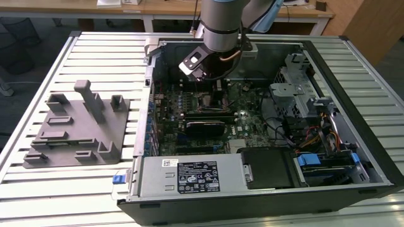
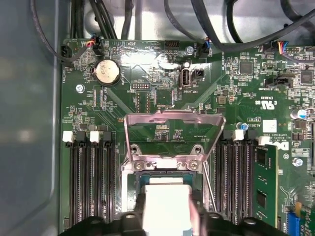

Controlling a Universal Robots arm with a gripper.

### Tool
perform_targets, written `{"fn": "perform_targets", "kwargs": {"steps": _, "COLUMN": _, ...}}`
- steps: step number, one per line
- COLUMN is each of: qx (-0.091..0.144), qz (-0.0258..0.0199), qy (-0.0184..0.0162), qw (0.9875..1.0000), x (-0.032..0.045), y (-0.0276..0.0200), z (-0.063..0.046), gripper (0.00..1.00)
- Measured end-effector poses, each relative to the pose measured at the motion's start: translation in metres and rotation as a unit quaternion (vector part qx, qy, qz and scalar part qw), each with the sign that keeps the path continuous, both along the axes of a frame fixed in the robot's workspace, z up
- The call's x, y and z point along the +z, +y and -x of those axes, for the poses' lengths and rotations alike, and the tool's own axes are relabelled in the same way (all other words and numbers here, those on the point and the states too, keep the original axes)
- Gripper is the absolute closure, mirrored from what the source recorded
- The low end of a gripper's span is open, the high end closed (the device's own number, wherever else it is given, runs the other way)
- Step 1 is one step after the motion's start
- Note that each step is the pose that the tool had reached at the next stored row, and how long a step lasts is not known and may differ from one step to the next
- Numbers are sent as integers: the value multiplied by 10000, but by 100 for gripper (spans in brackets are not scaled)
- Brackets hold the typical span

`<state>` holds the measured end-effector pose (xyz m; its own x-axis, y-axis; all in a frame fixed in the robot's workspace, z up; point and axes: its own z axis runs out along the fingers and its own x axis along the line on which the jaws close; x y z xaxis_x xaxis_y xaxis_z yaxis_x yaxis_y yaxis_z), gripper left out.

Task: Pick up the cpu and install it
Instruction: 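Place the cpu into insertion slot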

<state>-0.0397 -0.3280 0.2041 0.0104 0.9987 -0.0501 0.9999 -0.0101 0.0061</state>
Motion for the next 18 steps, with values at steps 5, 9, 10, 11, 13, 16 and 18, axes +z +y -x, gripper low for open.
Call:
{"fn": "perform_targets", "kwargs": {"steps": 5, "qx": 0, "qz": -1, "qy": 2, "qw": 10000, "x": 56, "y": 0, "z": 0, "gripper": 71}}
{"fn": "perform_targets", "kwargs": {"steps": 9, "qx": 0, "qz": -9, "qy": 2, "qw": 10000, "x": 99, "y": 0, "z": 0, "gripper": 88}}
{"fn": "perform_targets", "kwargs": {"steps": 10, "qx": 0, "qz": -12, "qy": 2, "qw": 10000, "x": 110, "y": 0, "z": 0, "gripper": 88}}
{"fn": "perform_targets", "kwargs": {"steps": 11, "qx": 0, "qz": -19, "qy": 2, "qw": 10000, "x": 119, "y": 0, "z": 0, "gripper": 89}}
{"fn": "perform_targets", "kwargs": {"steps": 13, "qx": 0, "qz": -30, "qy": 2, "qw": 10000, "x": 137, "y": 0, "z": 0, "gripper": 89}}
{"fn": "perform_targets", "kwargs": {"steps": 16, "qx": 0, "qz": -44, "qy": 1, "qw": 10000, "x": 160, "y": 0, "z": 0, "gripper": 89}}
{"fn": "perform_targets", "kwargs": {"steps": 18, "qx": 0, "qz": -54, "qy": 1, "qw": 10000, "x": 176, "y": 0, "z": 0, "gripper": 89}}
